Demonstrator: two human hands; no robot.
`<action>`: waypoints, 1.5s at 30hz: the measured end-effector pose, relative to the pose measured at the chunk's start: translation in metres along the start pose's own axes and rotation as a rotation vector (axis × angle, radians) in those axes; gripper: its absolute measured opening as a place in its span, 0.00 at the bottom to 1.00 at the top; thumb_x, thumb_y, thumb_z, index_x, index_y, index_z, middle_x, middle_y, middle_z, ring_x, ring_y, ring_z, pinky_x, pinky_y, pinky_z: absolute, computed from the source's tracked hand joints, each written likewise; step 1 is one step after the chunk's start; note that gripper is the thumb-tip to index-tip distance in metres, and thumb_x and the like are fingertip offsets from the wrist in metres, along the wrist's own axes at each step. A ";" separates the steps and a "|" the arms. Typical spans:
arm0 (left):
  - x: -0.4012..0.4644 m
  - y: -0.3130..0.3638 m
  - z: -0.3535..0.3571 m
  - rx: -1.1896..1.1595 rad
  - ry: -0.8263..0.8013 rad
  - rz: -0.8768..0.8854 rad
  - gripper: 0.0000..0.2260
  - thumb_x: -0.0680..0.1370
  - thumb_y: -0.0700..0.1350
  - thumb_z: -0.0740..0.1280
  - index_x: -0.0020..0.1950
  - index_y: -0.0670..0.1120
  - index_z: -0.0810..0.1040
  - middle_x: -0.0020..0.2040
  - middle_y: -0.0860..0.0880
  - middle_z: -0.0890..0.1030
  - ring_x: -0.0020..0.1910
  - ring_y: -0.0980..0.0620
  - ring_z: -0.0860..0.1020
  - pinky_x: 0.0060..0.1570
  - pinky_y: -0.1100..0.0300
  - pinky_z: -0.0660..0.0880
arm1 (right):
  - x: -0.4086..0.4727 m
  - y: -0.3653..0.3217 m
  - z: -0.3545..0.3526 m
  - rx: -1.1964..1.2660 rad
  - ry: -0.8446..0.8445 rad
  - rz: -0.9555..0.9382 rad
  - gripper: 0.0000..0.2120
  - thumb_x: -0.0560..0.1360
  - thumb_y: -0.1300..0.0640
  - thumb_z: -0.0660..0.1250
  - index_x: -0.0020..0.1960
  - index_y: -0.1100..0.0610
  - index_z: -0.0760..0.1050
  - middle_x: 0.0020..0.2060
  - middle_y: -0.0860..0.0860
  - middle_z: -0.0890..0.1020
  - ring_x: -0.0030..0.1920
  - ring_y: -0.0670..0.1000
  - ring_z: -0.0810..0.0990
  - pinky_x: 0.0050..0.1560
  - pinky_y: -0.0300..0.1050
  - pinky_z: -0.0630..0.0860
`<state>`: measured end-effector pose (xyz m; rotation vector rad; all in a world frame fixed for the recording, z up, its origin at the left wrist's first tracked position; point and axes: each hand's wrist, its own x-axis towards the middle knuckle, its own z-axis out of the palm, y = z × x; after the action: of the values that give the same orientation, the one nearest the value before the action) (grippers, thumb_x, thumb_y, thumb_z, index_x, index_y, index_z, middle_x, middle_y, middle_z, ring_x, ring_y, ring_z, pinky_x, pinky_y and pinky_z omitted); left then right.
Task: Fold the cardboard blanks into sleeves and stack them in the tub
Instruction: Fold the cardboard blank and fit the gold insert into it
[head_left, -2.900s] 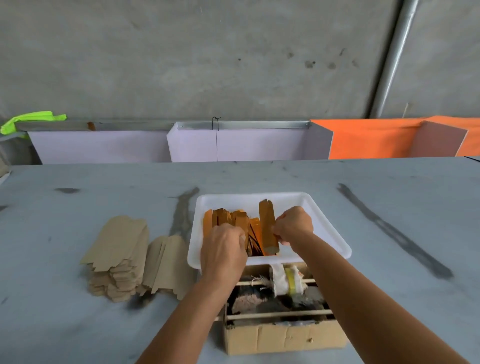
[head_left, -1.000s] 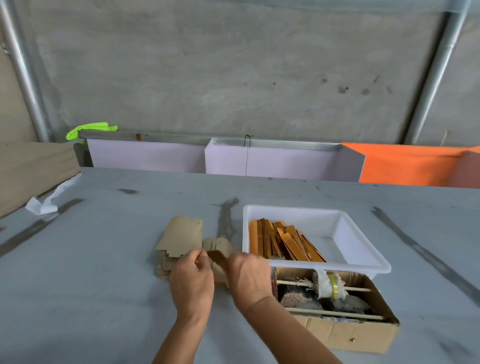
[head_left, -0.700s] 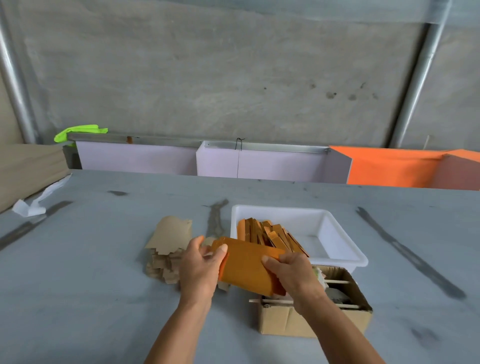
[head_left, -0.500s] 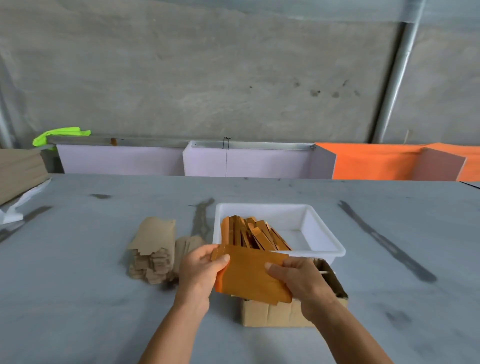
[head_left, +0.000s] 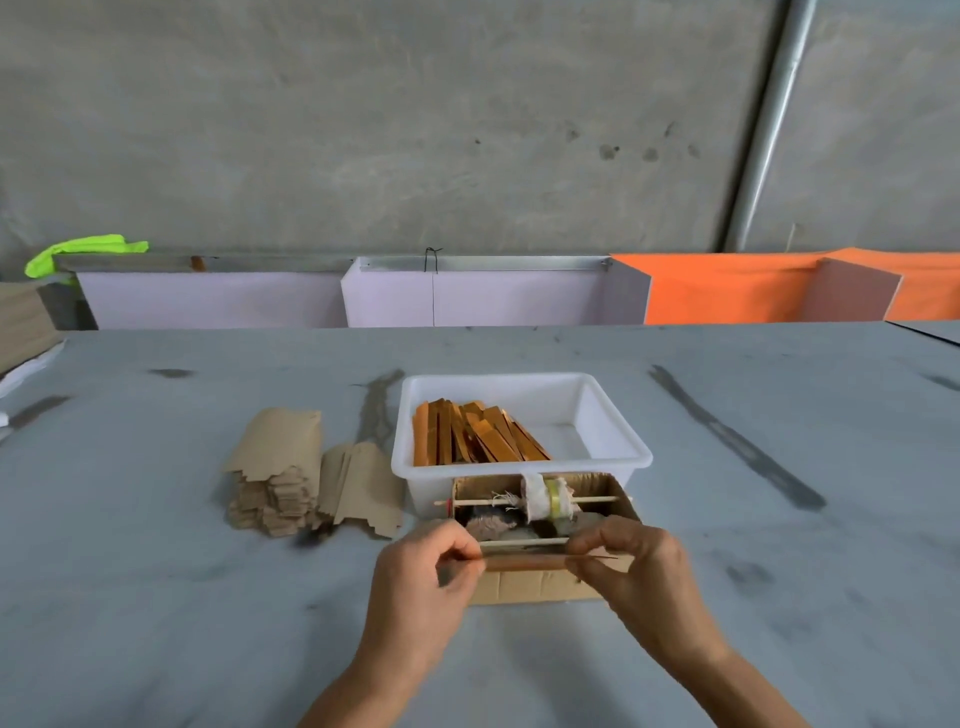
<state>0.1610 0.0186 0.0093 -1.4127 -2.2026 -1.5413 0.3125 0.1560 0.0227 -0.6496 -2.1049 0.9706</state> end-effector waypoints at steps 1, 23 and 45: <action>-0.006 -0.002 0.004 0.056 0.003 0.101 0.11 0.64 0.31 0.74 0.34 0.46 0.78 0.34 0.56 0.78 0.34 0.58 0.76 0.36 0.63 0.73 | -0.006 0.006 -0.001 -0.068 0.029 -0.095 0.13 0.62 0.70 0.77 0.33 0.53 0.81 0.33 0.43 0.83 0.38 0.41 0.80 0.40 0.30 0.73; -0.067 -0.018 0.036 0.246 -0.290 0.224 0.11 0.60 0.39 0.80 0.29 0.47 0.79 0.34 0.53 0.78 0.38 0.60 0.71 0.36 0.65 0.70 | -0.063 0.052 -0.003 -0.526 -0.284 -0.320 0.09 0.59 0.60 0.79 0.34 0.51 0.81 0.36 0.45 0.81 0.36 0.51 0.80 0.36 0.41 0.77; -0.060 -0.020 0.049 0.387 -0.249 -0.449 0.16 0.67 0.54 0.74 0.24 0.55 0.71 0.65 0.62 0.71 0.64 0.57 0.64 0.61 0.62 0.59 | -0.036 0.053 0.007 -0.511 -0.305 0.255 0.06 0.67 0.50 0.75 0.40 0.52 0.84 0.36 0.41 0.72 0.47 0.46 0.71 0.40 0.33 0.66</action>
<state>0.1996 0.0186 -0.0605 -1.0902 -2.9208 -0.9742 0.3371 0.1600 -0.0371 -1.1026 -2.6209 0.6896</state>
